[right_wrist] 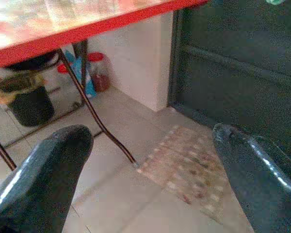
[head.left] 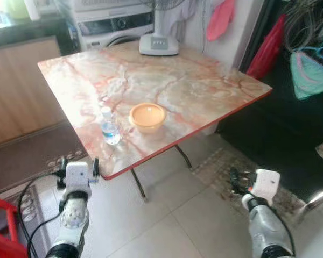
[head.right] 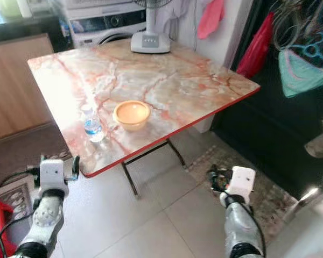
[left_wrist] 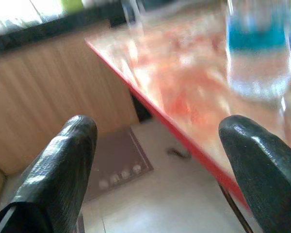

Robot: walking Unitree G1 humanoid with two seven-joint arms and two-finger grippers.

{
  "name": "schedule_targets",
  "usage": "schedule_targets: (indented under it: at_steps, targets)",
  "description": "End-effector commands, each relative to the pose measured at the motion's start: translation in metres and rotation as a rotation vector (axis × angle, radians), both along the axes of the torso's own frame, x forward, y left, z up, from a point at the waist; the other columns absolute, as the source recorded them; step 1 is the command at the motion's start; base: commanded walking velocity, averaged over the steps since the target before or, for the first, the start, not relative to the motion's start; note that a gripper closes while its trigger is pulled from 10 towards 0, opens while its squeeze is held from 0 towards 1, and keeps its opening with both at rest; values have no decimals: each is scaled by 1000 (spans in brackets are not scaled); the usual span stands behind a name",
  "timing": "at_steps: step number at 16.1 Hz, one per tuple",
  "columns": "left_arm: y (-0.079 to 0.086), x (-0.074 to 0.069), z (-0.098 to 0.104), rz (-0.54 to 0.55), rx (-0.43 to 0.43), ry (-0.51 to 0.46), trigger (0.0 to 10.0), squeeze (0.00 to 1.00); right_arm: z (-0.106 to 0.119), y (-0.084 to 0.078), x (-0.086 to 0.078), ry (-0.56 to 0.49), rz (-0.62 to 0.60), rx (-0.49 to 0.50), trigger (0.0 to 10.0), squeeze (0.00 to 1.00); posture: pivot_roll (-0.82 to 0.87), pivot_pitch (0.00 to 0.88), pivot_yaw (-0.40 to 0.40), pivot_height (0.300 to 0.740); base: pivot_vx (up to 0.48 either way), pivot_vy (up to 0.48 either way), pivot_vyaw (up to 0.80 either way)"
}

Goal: Restocking fridge

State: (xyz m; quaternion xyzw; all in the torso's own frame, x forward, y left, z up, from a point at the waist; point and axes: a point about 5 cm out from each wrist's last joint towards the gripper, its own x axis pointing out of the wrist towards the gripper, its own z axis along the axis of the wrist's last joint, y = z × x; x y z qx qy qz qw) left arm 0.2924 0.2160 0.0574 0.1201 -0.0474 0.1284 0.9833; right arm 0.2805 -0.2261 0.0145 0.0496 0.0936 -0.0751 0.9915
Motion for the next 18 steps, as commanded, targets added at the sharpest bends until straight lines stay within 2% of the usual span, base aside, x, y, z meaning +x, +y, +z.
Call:
schedule_targets:
  at_steps: [1, 4, 7, 8, 10, 11, 13, 14, 17, 18]
  targets:
    - [1, 1, 6, -9, 46, -29, 10000, 0, 4, -4, 0, -32, -15, -4, 10000, 0, 56, 0, -26, 740, 0, 0, 0]
    - [2, 5, 17, -5, 57, -81, 10000, 0, 5, -3, 1, -44, -9, -24, 10000, 0, 61, 0, -29, 740, 0, 0, 0]
    - [-9, 16, 38, -71, 79, -160, 10000, 0, -8, 2, -5, 54, 30, -16, 10000, 0, 51, 0, -19, 740, 0, 0, 0]
    - [-16, 20, 45, -99, 92, -187, 10000, 0, -29, 10, -17, 207, 77, -20, 10000, 0, 41, 0, -17, 740, 0, 0, 0]
    - [-29, 25, 55, -166, 125, -219, 10000, 0, -51, 21, -37, 364, 131, -15, 10000, 0, 66, 0, -27, 740, 0, 0, 0]
    - [-35, 28, 62, -202, 127, -244, 10000, 0, -65, 28, -52, 455, 129, 0, 10000, 0, 69, 0, -26, 740, 0, 0, 0]
    - [-43, 32, 77, -234, 149, -294, 10000, 0, -83, 38, -74, 573, 124, 23, 10000, 0, 68, 0, -24, 740, 0, 0, 0]
    - [-47, 36, 88, -240, 153, -323, 10000, 0, -92, 43, -87, 661, 138, 3, 10000, 0, 69, 0, -24, 740, 0, 0, 0]
    - [-54, 47, 112, -252, 114, -352, 10000, 0, -97, 50, -94, 705, 180, -9, 10000, 0, 74, 0, -24, 740, 0, 0, 0]
    - [-56, 51, 120, -261, 62, -356, 10000, 0, -96, 48, -91, 703, 163, -6, 10000, 0, 74, 0, -25, 740, 0, 0, 0]
